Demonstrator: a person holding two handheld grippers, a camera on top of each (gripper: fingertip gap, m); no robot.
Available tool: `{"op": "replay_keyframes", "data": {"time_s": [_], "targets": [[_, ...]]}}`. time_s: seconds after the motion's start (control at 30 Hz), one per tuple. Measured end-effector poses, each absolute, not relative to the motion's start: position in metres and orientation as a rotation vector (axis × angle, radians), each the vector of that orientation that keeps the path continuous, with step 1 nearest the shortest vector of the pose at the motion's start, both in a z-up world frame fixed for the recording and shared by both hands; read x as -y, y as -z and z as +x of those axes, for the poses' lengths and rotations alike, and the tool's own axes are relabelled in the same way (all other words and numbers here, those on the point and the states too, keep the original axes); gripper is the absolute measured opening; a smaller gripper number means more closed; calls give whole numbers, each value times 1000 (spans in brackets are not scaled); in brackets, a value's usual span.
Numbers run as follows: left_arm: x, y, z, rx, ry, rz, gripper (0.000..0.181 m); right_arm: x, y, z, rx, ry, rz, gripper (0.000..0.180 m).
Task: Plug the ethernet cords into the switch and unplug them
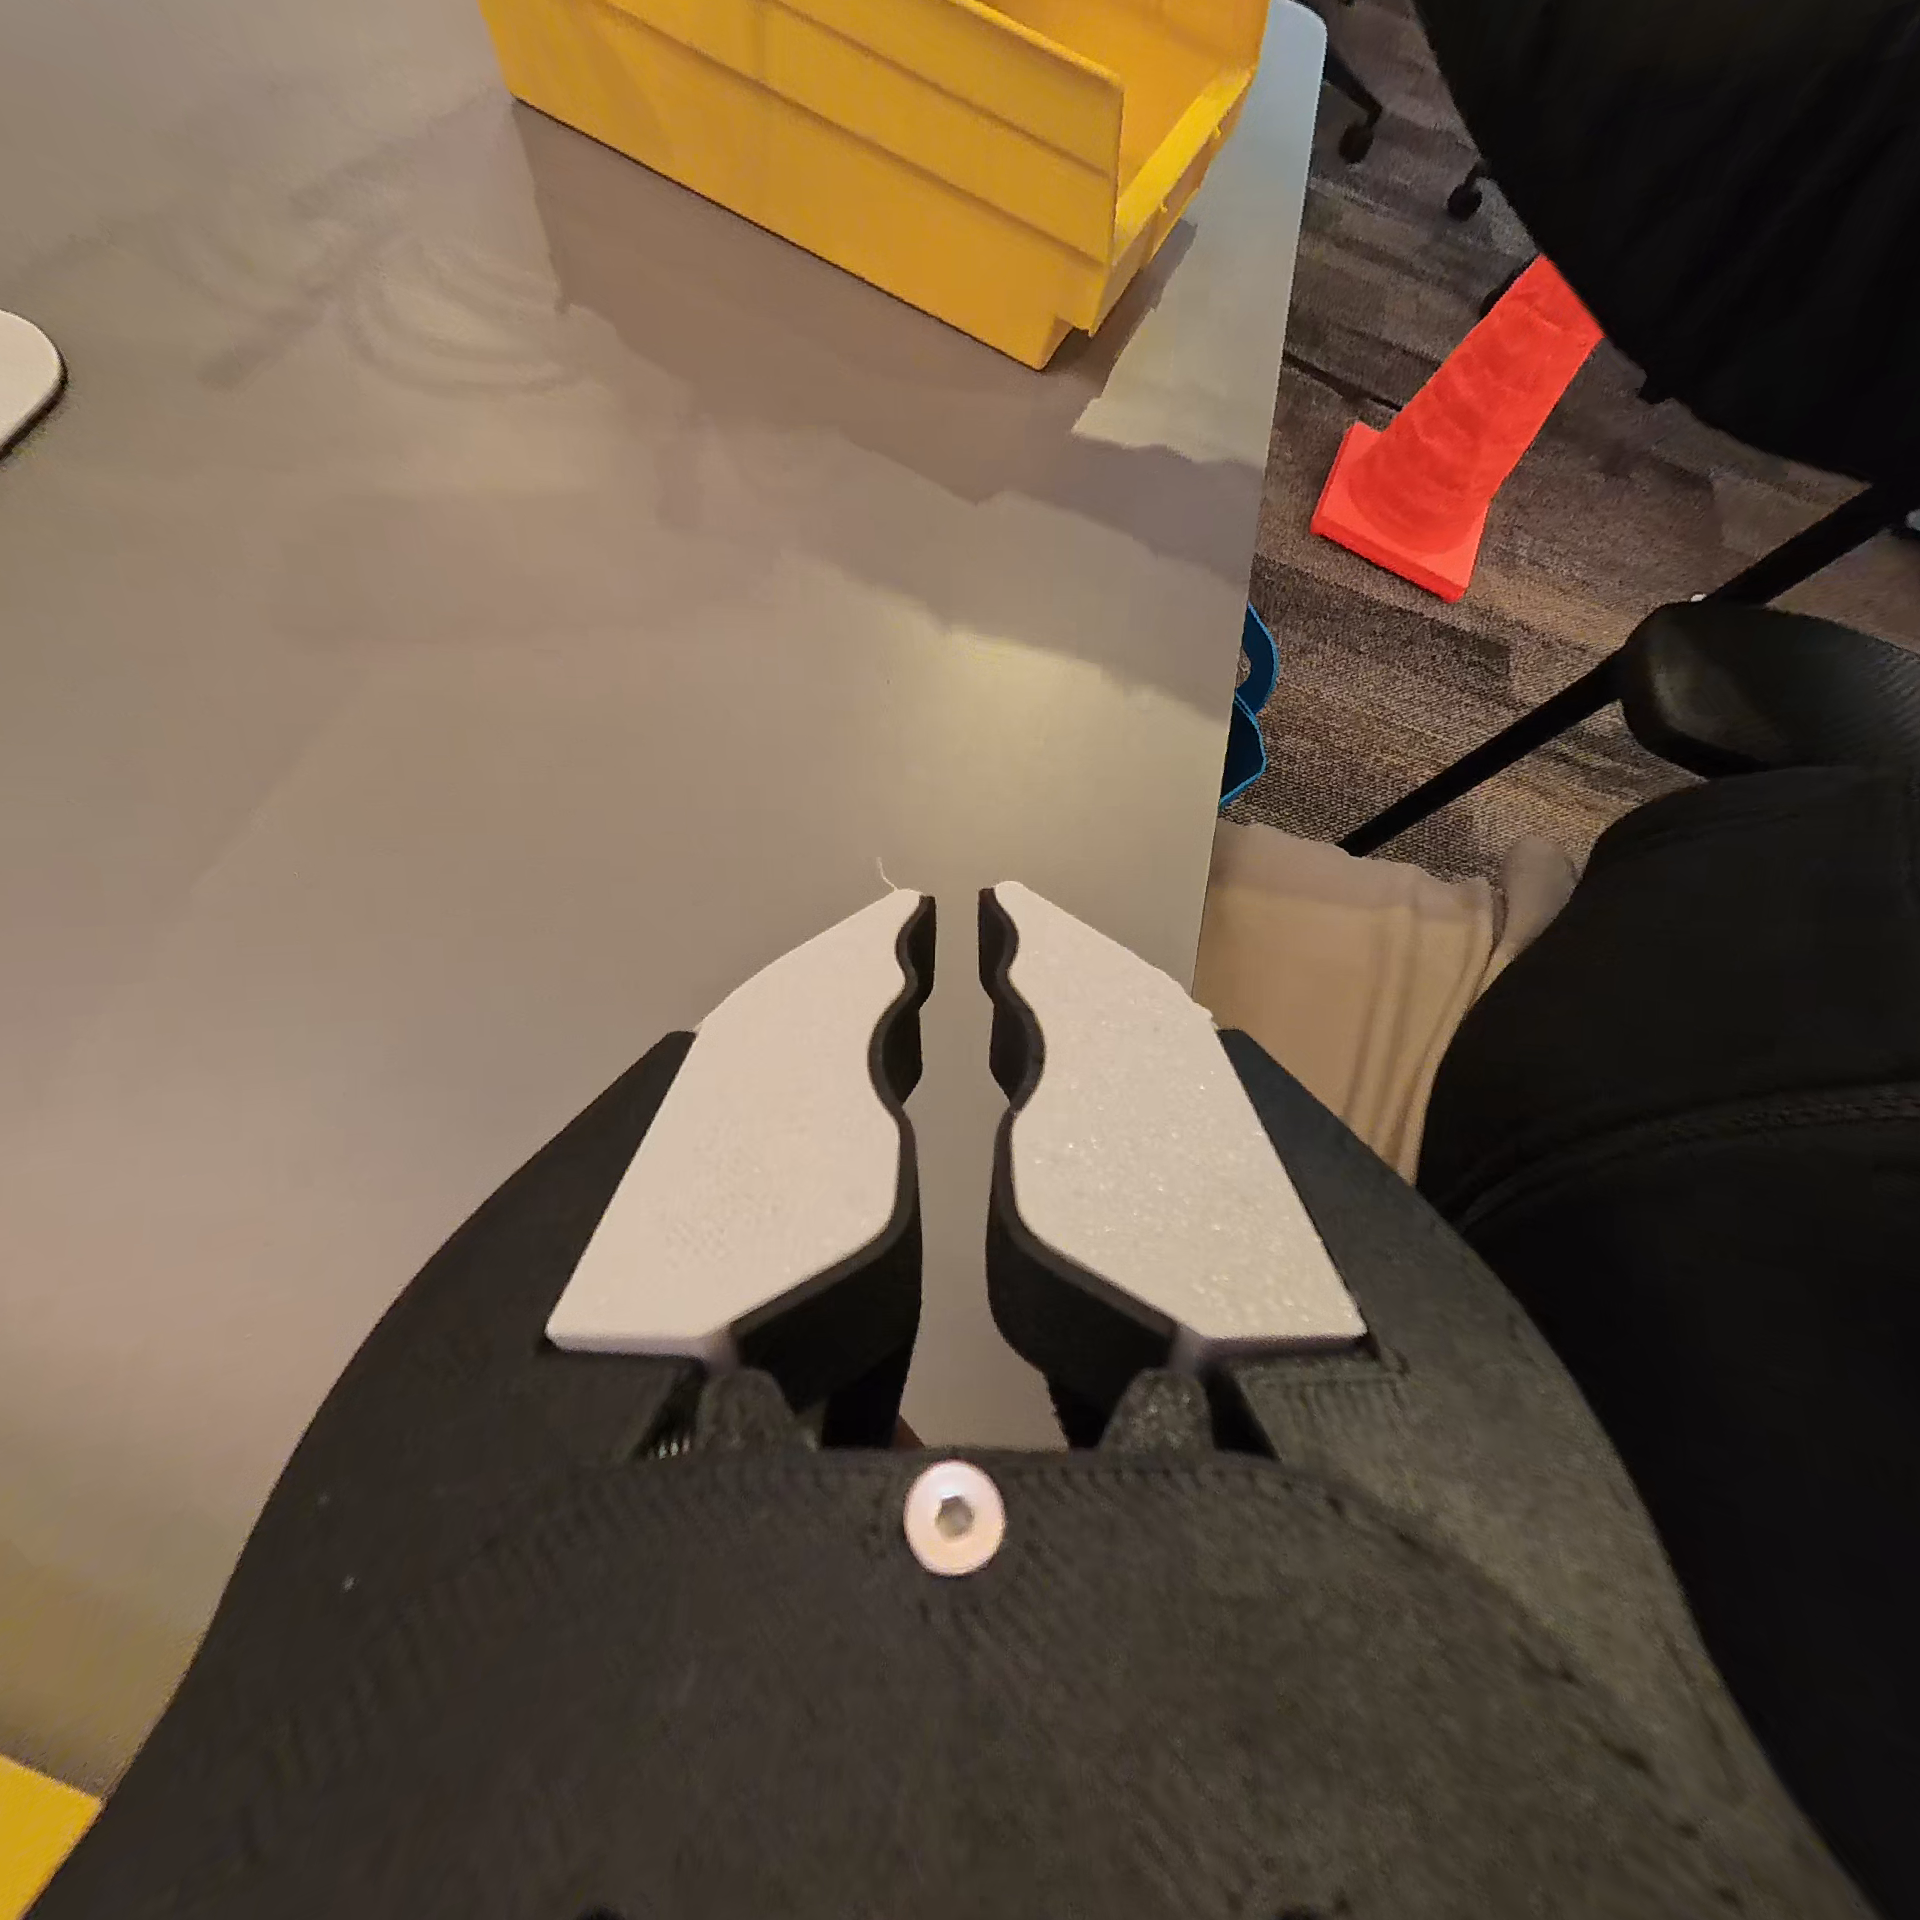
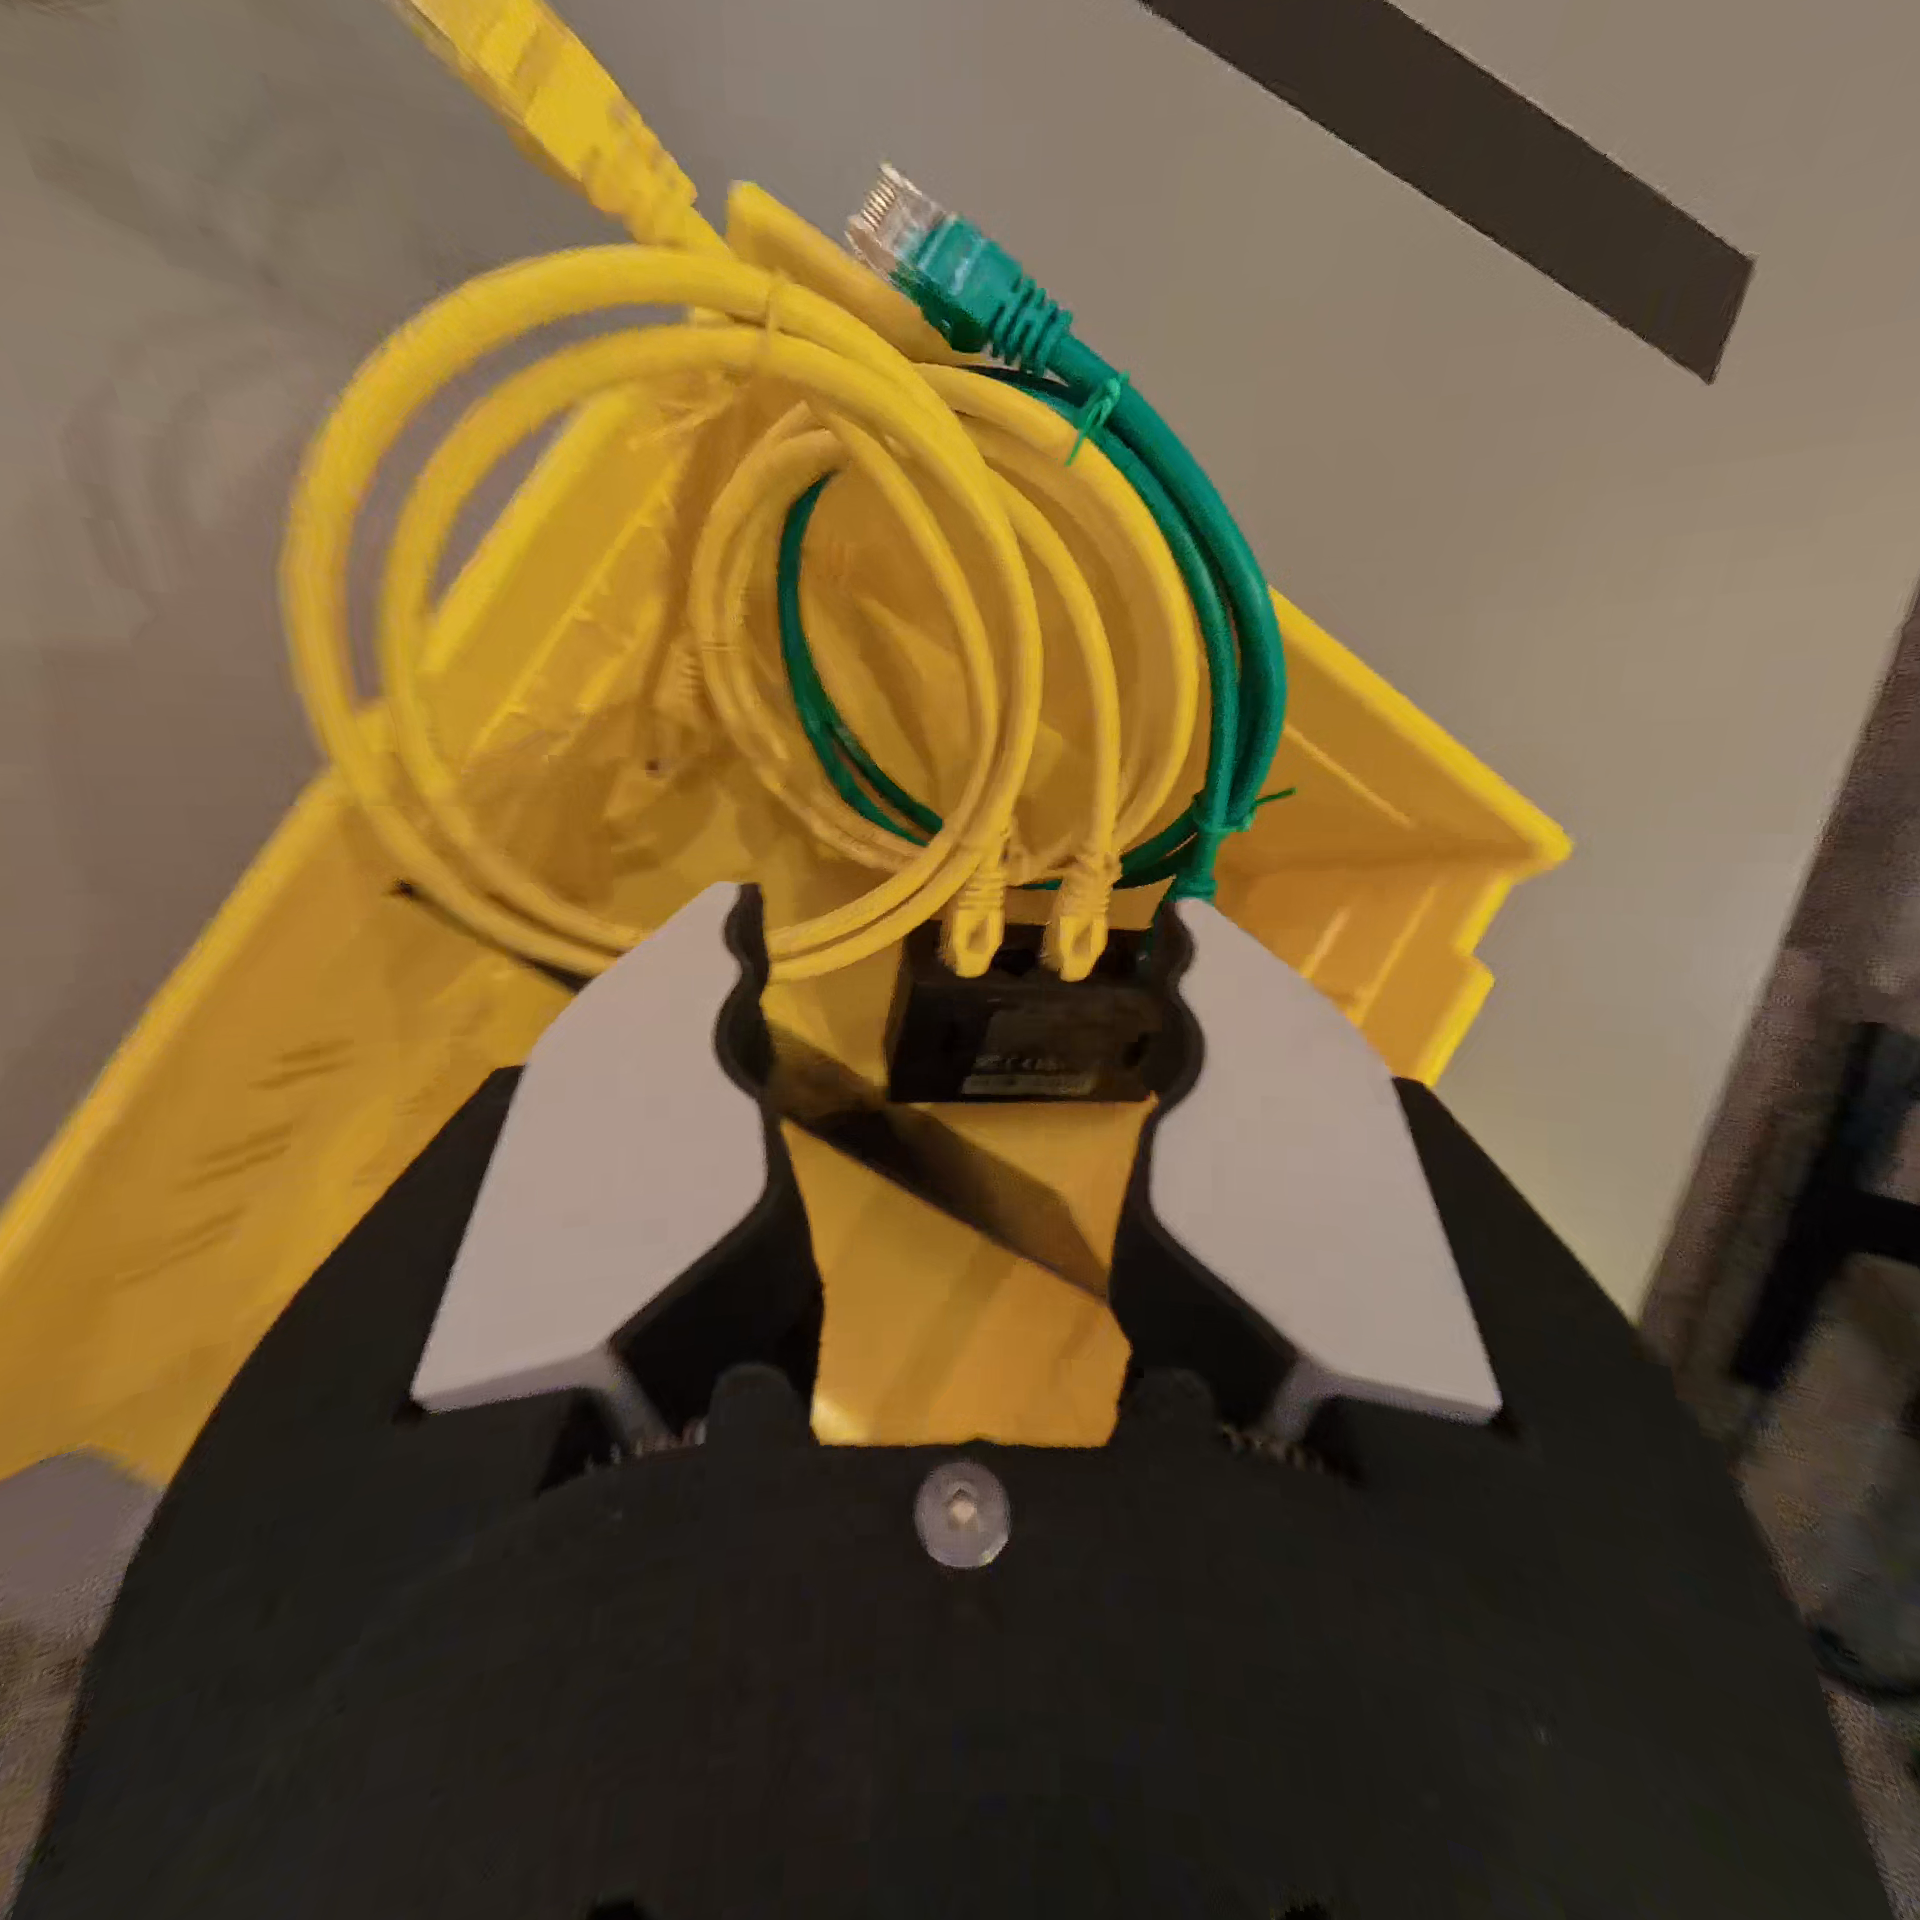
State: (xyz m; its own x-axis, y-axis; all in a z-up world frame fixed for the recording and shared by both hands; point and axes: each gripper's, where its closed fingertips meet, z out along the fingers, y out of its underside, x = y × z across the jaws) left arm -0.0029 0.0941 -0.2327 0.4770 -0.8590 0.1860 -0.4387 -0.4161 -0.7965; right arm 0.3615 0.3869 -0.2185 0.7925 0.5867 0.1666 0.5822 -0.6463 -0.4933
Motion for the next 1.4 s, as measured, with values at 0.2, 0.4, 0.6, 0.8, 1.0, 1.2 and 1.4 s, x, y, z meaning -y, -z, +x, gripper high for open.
{"op": "replay_keyframes", "data": {"time_s": [0.2, 0.4, 0.6, 0.8, 1.0, 1.2, 1.4], "targets": [[-94, 235, -4, -1071, 766, -2044, 7, -438, 245, 378, 909, 182, -2460, 91], [-96, 234, -7, -1063, 777, -2038, 8, -442, 284, 373, 847, 12, -2610, 76], [-97, 238, -7, -1066, 790, -2045, 8, -439, 265, 373, 653, -92, -2607, 62], [-97, 239, -7, -1062, 798, -2047, 8, -428, 241, 394, 378, -87, -2627, 56], [-95, 238, -7, -1070, 798, -2045, 8, -431, 272, 402, 250, 3, -2682, 63], [-95, 236, -8, -1074, 794, -2041, 8, -443, 296, 401, 294, 75, -2713, 61], [-93, 234, -9, -1081, 787, -2034, 8, -445, 317, 406, 360, 180, -2840, 66]]}}
